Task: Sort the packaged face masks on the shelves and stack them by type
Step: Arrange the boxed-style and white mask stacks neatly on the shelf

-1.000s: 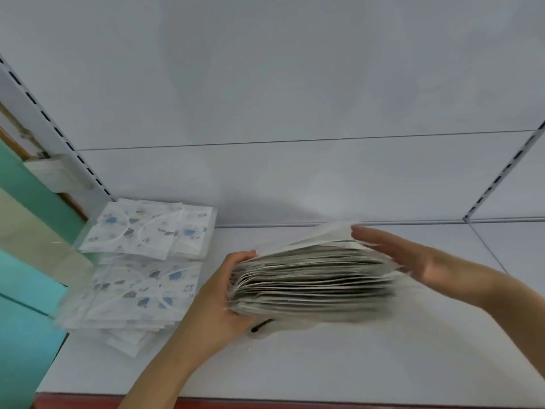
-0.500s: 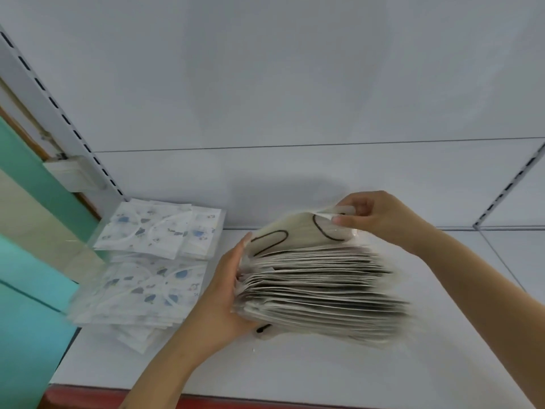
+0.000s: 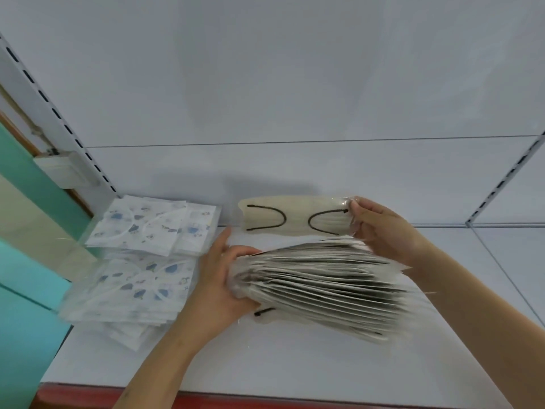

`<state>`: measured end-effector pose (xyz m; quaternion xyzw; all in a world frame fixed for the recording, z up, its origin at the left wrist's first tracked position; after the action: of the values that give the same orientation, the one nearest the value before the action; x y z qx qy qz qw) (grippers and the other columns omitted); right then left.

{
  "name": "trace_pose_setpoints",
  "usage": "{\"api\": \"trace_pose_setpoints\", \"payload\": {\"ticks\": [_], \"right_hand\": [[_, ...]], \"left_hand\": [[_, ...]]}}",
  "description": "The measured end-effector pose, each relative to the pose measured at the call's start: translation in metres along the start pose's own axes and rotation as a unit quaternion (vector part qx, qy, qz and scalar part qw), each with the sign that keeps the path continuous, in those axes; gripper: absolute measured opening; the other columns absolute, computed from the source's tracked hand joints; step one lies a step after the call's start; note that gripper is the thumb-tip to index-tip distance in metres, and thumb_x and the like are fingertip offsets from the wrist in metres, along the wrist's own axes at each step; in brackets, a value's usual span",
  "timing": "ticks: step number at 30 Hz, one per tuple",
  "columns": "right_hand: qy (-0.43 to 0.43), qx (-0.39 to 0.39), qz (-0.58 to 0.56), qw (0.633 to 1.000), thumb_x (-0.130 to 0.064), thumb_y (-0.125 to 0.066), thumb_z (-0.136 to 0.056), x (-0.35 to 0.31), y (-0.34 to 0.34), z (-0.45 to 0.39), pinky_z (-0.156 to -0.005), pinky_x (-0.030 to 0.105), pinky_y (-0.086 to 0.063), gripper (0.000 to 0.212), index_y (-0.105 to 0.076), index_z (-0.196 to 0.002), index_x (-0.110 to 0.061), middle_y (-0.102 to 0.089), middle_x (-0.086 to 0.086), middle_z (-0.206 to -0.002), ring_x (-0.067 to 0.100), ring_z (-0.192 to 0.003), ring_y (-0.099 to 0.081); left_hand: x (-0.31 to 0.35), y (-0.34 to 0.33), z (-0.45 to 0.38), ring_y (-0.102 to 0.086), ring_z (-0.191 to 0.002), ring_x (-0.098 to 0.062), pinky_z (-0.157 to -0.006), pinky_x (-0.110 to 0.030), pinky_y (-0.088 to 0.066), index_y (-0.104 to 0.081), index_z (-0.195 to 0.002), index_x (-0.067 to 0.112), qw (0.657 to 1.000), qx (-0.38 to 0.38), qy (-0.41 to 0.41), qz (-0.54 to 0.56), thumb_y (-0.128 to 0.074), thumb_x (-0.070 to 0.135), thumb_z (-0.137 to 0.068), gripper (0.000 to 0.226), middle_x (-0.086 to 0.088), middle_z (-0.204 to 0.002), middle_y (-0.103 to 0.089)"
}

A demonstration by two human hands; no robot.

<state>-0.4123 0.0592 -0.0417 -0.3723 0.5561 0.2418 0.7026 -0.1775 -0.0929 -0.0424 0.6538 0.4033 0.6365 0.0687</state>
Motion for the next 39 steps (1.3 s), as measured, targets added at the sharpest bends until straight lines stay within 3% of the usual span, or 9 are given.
{"api": "trace_pose_setpoints", "payload": {"ticks": [3, 7, 11, 14, 20, 26, 30, 35, 39], "right_hand": [[-0.016, -0.049, 0.072, 0.996, -0.042, -0.064, -0.081, 0.007, -0.008, 0.002, -0.066, 0.022, -0.041, 0.02, -0.073, -0.079, -0.024, -0.055, 0.001, -0.076, 0.011, -0.067, -0.051], [-0.06, -0.032, 0.148, 0.987, -0.047, -0.056, -0.093, 0.017, 0.0, 0.002, -0.069, 0.029, -0.047, 0.027, -0.076, -0.095, -0.029, -0.065, 0.013, -0.091, 0.018, -0.072, -0.06], [-0.056, -0.085, 0.022, 0.995, -0.077, -0.055, -0.078, 0.008, 0.006, 0.011, -0.109, 0.056, -0.039, 0.085, -0.052, -0.141, -0.02, -0.055, 0.026, -0.138, 0.04, -0.126, -0.055], [-0.026, -0.122, 0.019, 0.992, -0.089, -0.06, -0.057, -0.004, 0.011, 0.028, -0.106, 0.047, -0.046, 0.117, -0.032, -0.153, -0.029, -0.05, 0.011, -0.148, 0.032, -0.134, -0.051], [0.058, -0.157, 0.174, 0.97, -0.089, -0.054, -0.065, -0.021, 0.002, 0.084, -0.113, 0.035, -0.037, 0.108, -0.018, -0.155, -0.042, -0.031, -0.006, -0.161, 0.016, -0.15, -0.024], [0.077, -0.098, 0.499, 0.858, -0.07, -0.082, -0.055, -0.026, -0.022, 0.092, -0.119, 0.03, -0.021, 0.122, 0.0, -0.146, -0.065, 0.004, -0.037, -0.158, -0.009, -0.147, -0.006], [0.108, -0.082, 0.634, 0.761, -0.063, -0.075, -0.071, -0.031, -0.034, 0.074, -0.115, 0.026, -0.029, 0.102, -0.008, -0.147, -0.061, 0.004, -0.034, -0.157, -0.005, -0.145, -0.012], [0.102, 0.045, 0.498, 0.86, -0.075, -0.081, -0.05, -0.029, 0.015, 0.091, -0.115, 0.022, -0.02, 0.135, 0.003, -0.152, -0.052, -0.002, -0.034, -0.159, -0.014, -0.144, -0.01], [0.004, -0.008, 0.37, 0.929, -0.073, -0.088, -0.033, 0.023, 0.033, 0.092, -0.112, 0.01, -0.026, 0.155, 0.013, -0.149, -0.05, -0.019, -0.041, -0.148, -0.02, -0.136, -0.025]], "left_hand": [[0.005, 0.002, -0.011, 0.0, -0.155, -0.005, -0.121, -0.028, -0.017, -0.042, -0.112, 0.077, 0.999, -0.001, 0.001, -0.045, -0.086, 0.059, -0.056, 0.073, 0.022, -0.167, 0.001], [0.008, 0.0, -0.019, -0.063, -0.116, 0.001, -0.094, -0.019, -0.049, -0.057, -0.112, 0.058, 0.997, -0.008, 0.036, 0.068, -0.091, 0.019, -0.069, 0.067, 0.023, -0.12, -0.068], [0.007, 0.0, -0.025, -0.068, -0.103, 0.003, -0.083, -0.012, -0.051, -0.062, -0.114, 0.036, 0.991, 0.031, 0.057, 0.116, -0.086, 0.007, -0.076, 0.054, 0.024, -0.108, -0.073], [0.006, -0.004, -0.033, -0.067, -0.106, 0.004, -0.086, -0.011, -0.051, -0.063, -0.117, 0.033, 0.983, 0.028, 0.08, 0.162, -0.084, 0.012, -0.08, 0.047, 0.024, -0.11, -0.073], [-0.004, -0.007, -0.043, -0.067, -0.114, -0.004, -0.102, -0.029, -0.05, -0.063, -0.126, 0.023, 0.971, 0.02, 0.118, 0.206, -0.084, 0.016, -0.082, 0.05, 0.011, -0.119, -0.074], [0.0, -0.011, -0.037, -0.063, -0.116, 0.003, -0.096, -0.016, -0.049, -0.052, -0.128, 0.036, 0.978, -0.041, 0.106, 0.173, -0.088, 0.021, -0.071, 0.07, 0.025, -0.119, -0.07], [0.0, -0.014, -0.036, -0.067, -0.117, -0.009, -0.103, -0.034, -0.051, -0.051, -0.133, 0.034, 0.982, -0.054, 0.094, 0.156, -0.094, 0.015, -0.068, 0.08, 0.012, -0.123, -0.072], [0.003, -0.018, -0.029, -0.069, -0.111, -0.007, -0.094, -0.022, -0.053, -0.056, -0.125, 0.029, 0.985, -0.023, 0.078, 0.155, -0.092, 0.013, -0.068, 0.07, 0.015, -0.117, -0.074], [0.002, -0.024, -0.023, -0.066, -0.113, 0.0, -0.093, -0.015, -0.05, -0.053, -0.126, 0.029, 0.984, -0.02, 0.072, 0.159, -0.092, 0.009, -0.067, 0.073, 0.02, -0.119, -0.071]]}}
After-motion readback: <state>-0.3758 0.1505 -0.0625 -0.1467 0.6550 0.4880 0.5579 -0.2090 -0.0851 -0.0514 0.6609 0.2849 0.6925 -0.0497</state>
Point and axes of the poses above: each hand's wrist, its own z-axis away from the middle knuckle, its own y-axis out of the back of the hand, x = y × z, the point moved 9 cm from there along -z, towards the middle knuckle
